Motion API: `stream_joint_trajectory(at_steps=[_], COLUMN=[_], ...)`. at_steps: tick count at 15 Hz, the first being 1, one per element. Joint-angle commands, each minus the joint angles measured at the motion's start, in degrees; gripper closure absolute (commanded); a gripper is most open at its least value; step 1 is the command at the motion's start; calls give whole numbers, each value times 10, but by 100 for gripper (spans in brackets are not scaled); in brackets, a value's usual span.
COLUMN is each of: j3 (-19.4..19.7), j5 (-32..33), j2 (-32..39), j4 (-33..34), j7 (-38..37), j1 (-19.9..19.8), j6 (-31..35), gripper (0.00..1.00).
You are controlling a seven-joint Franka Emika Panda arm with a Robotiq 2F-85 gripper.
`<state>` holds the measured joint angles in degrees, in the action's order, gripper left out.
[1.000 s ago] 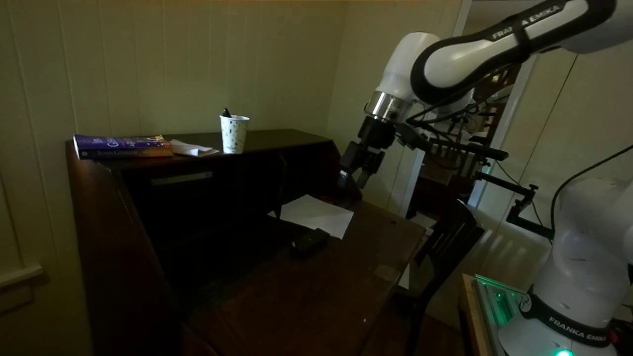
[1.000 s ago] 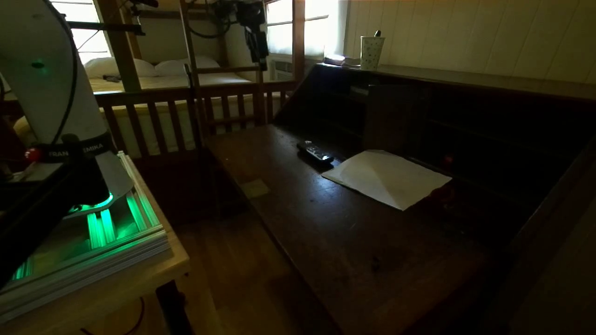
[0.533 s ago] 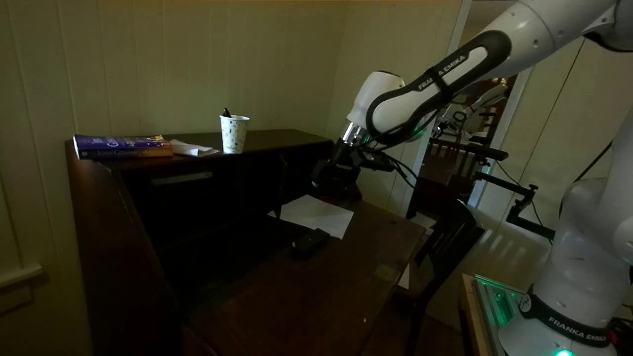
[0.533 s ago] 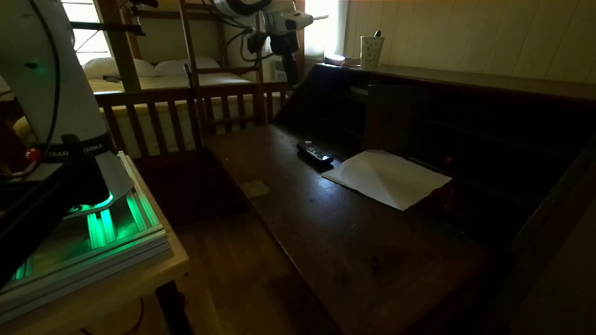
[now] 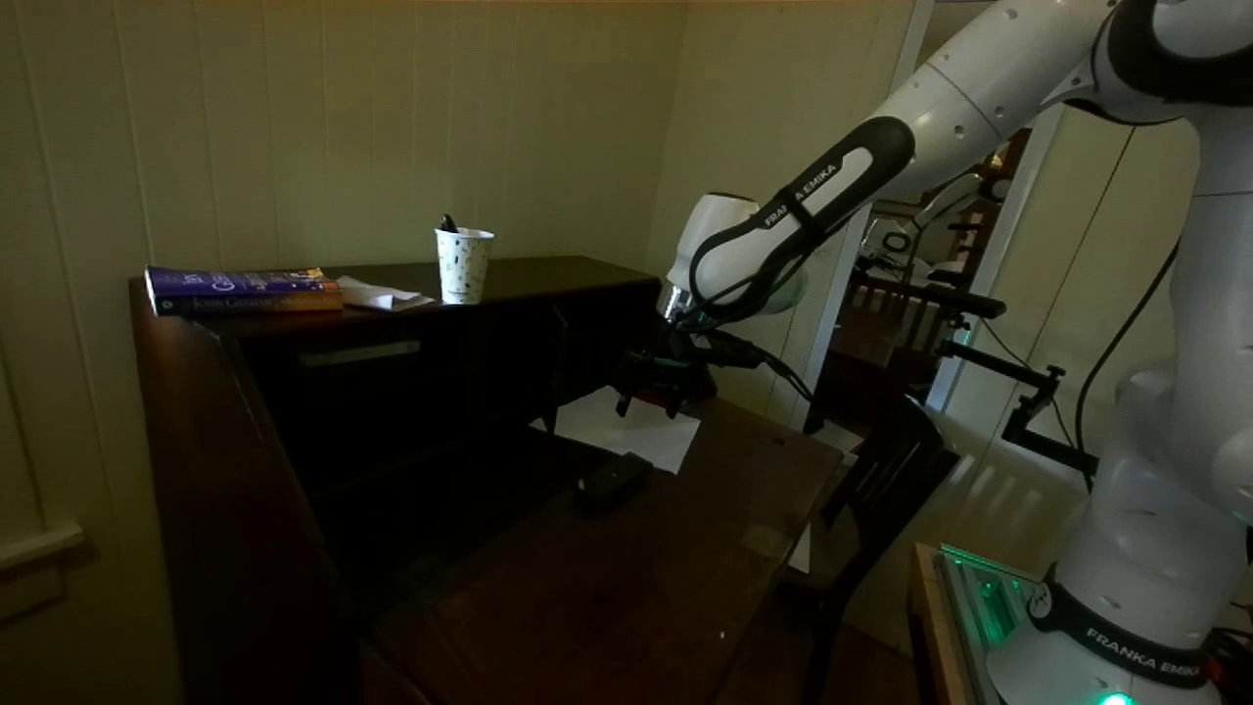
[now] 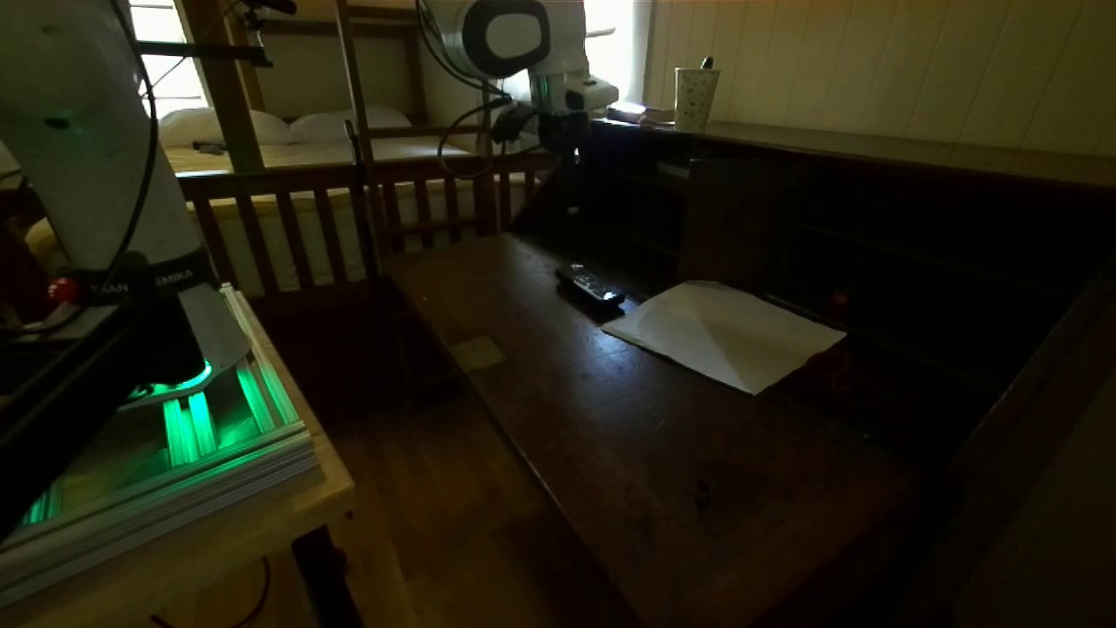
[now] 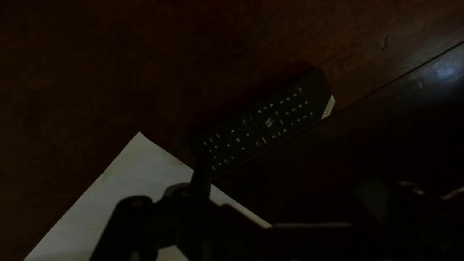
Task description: Press a button on the remote
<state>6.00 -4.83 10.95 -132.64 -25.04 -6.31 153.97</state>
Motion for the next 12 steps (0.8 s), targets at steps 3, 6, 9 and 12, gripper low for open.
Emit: stream_joint_trajectory(at_steps=[3, 6, 9, 12], j3=[10, 15, 24, 34], j5=[-7, -10, -20, -24], j2=[7, 27, 53, 81], j4=[8, 25, 45, 66], j7=[4, 2, 6, 11], j1=[11, 7, -1, -6], j6=[-2, 6, 14, 13], gripper=[0, 0, 27, 38])
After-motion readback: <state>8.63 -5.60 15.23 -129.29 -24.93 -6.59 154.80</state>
